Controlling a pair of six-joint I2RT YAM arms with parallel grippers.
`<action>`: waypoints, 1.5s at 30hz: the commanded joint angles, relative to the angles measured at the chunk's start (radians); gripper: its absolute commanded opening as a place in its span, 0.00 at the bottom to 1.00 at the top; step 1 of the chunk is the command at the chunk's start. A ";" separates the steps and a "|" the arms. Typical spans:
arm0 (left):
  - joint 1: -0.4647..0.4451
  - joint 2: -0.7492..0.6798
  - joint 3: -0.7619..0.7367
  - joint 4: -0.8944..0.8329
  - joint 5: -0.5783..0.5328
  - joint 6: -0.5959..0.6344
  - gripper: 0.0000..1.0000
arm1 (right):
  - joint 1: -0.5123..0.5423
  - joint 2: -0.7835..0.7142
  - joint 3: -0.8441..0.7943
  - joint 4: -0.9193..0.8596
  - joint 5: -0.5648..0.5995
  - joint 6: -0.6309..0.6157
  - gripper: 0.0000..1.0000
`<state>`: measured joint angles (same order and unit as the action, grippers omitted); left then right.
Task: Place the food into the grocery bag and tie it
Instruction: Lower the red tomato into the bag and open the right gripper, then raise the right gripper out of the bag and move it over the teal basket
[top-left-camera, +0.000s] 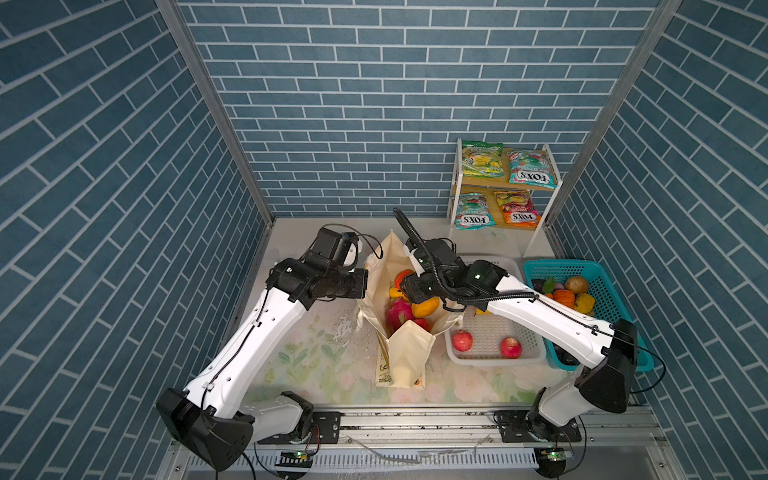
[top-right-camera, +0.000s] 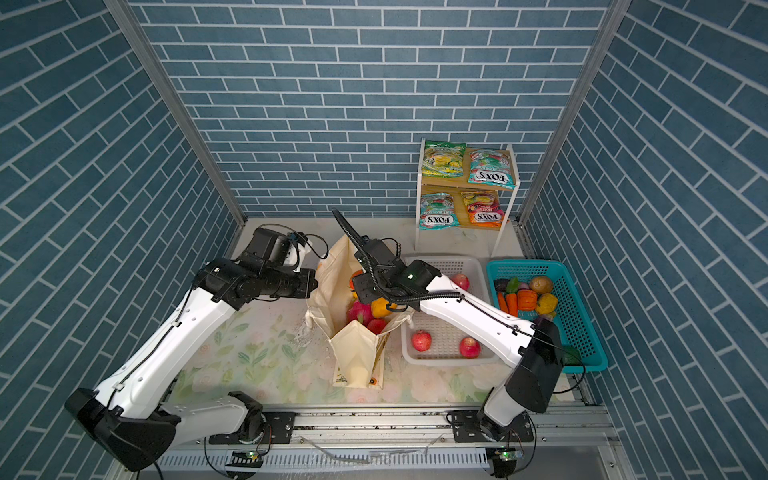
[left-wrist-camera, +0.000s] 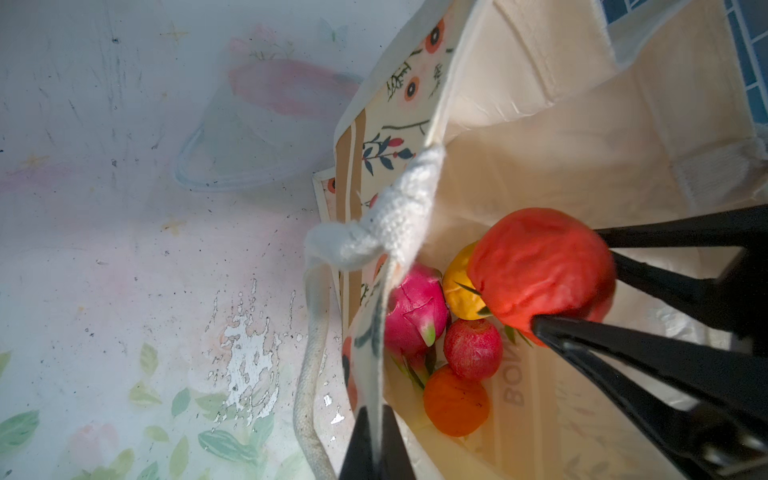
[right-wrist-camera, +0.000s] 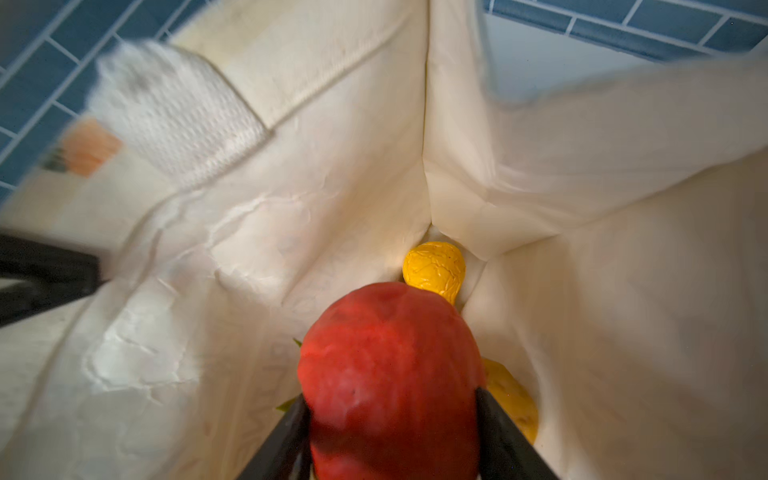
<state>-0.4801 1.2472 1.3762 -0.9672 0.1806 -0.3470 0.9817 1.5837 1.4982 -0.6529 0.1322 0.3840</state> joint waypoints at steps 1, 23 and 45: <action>-0.005 0.008 0.027 0.028 -0.001 0.011 0.00 | 0.003 0.024 -0.002 0.024 0.013 -0.035 0.44; -0.006 0.013 0.026 0.025 -0.007 0.017 0.00 | -0.008 0.131 -0.032 0.045 0.012 -0.062 0.52; -0.005 -0.006 0.015 0.022 -0.012 0.012 0.00 | -0.012 -0.179 0.160 -0.058 0.252 -0.221 0.99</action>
<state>-0.4805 1.2514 1.3762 -0.9627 0.1799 -0.3435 0.9760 1.5055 1.6310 -0.6945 0.2565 0.2401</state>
